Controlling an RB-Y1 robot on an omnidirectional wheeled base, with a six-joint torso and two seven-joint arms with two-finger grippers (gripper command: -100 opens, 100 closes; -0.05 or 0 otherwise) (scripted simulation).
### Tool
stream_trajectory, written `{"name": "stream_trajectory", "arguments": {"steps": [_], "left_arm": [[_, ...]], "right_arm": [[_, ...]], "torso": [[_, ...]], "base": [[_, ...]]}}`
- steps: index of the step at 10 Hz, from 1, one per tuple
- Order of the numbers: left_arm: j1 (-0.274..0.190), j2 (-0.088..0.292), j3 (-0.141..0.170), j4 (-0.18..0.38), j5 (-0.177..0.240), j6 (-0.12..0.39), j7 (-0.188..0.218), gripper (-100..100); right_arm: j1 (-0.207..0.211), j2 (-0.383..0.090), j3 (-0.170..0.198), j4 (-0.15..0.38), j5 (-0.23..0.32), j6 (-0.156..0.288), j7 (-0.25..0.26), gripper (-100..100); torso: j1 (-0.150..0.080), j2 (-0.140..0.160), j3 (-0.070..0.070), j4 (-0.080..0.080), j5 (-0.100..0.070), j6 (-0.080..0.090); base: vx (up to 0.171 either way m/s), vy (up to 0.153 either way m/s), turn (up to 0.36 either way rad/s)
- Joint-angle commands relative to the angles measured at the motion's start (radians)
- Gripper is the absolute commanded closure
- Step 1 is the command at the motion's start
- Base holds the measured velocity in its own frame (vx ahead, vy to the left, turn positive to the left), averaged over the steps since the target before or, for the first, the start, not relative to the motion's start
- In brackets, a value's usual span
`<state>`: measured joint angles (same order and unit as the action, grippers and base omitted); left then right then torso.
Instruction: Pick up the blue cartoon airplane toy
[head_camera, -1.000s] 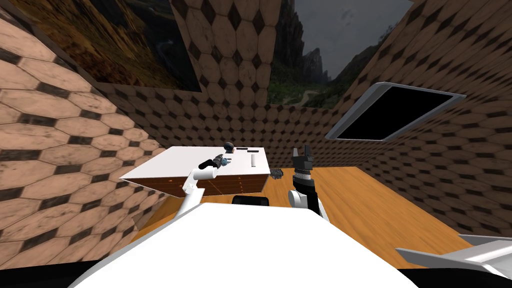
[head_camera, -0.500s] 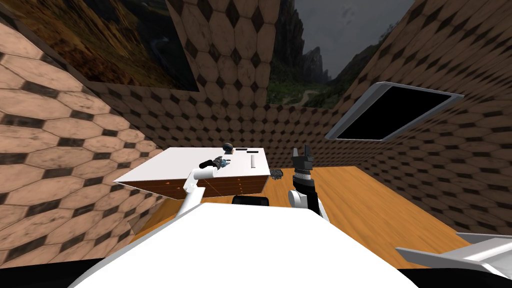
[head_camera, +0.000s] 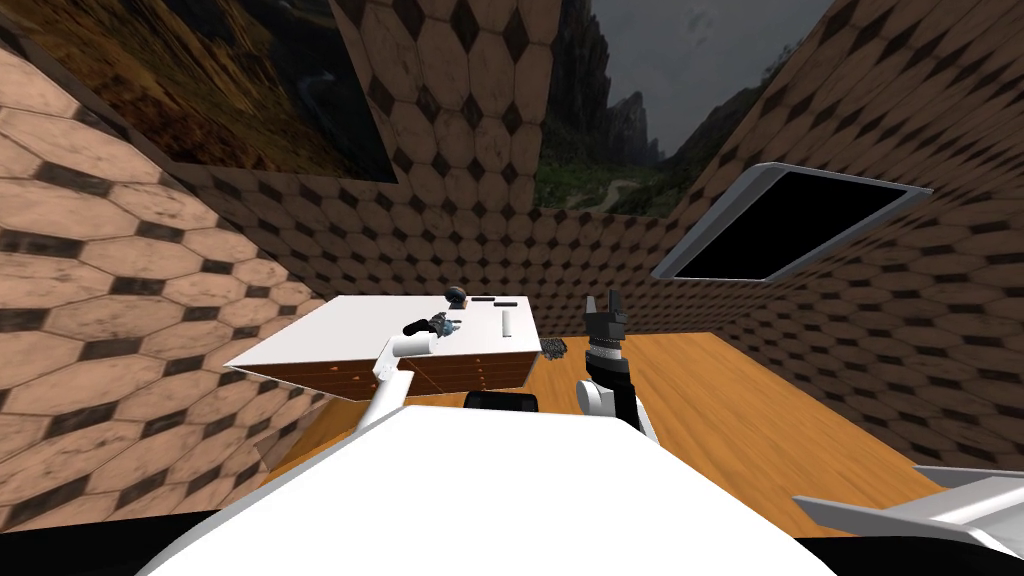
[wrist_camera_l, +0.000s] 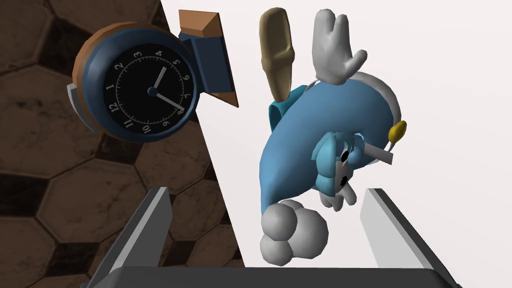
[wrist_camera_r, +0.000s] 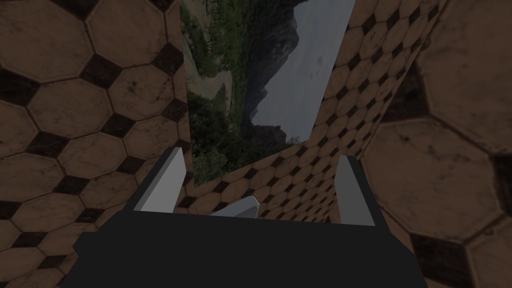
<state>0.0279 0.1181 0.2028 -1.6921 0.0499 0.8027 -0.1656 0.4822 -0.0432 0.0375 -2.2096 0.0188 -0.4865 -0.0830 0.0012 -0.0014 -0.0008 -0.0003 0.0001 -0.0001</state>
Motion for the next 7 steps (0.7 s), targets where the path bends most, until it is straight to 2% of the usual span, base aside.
{"name": "stream_trajectory", "arguments": {"steps": [1,2,6,7], "left_arm": [[0.000,0.000,0.000,0.000,0.000,0.000,0.000,-100],[-0.001,0.000,0.000,0.002,0.000,-0.002,0.001,100],[-0.001,0.000,0.000,0.002,0.000,-0.002,0.001,100],[-0.001,0.000,0.000,0.002,0.000,-0.002,0.001,0]], "right_arm": [[0.000,0.000,0.000,0.000,0.000,0.000,0.000,0],[0.000,0.000,0.000,0.000,0.000,0.000,0.000,0],[0.000,0.000,0.000,0.000,0.000,0.000,0.000,0],[0.000,0.000,0.000,0.000,0.000,0.000,0.000,0]], "torso": [[0.000,0.000,0.000,0.000,0.000,0.000],[-0.001,0.001,0.000,0.000,0.000,0.000],[-0.002,0.002,0.001,0.000,-0.001,0.000],[-0.002,0.002,0.001,0.001,-0.001,0.000]], "base": [[0.008,0.008,-0.002],[0.000,0.000,0.000],[0.000,0.000,0.000],[0.000,0.000,0.000]]}}
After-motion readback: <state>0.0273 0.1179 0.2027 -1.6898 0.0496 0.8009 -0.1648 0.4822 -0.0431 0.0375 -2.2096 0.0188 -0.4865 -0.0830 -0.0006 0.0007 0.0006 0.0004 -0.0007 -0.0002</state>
